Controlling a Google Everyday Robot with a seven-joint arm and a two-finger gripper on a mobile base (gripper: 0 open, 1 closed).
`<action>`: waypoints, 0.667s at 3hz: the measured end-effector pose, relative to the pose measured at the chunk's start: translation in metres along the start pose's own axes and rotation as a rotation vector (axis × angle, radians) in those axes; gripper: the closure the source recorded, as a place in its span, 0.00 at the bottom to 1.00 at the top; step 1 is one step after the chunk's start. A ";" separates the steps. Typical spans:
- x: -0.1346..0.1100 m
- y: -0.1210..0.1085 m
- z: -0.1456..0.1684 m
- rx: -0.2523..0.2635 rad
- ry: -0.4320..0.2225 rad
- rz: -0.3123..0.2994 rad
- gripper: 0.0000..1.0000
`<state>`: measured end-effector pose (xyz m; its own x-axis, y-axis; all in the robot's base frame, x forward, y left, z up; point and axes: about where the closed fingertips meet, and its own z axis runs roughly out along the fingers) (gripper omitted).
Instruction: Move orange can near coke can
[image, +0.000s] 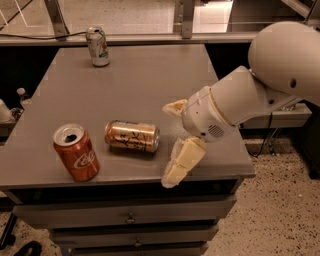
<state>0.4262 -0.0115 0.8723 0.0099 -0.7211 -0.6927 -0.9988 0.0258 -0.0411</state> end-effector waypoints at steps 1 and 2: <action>-0.005 -0.011 -0.019 0.047 0.021 -0.023 0.00; -0.011 -0.022 -0.064 0.142 0.038 -0.062 0.00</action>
Offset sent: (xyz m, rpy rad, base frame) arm 0.0352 -0.0807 0.1127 -0.0557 -0.2841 -0.1229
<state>0.4453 -0.0481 0.9269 0.0665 -0.7497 -0.6584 -0.9795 0.0767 -0.1862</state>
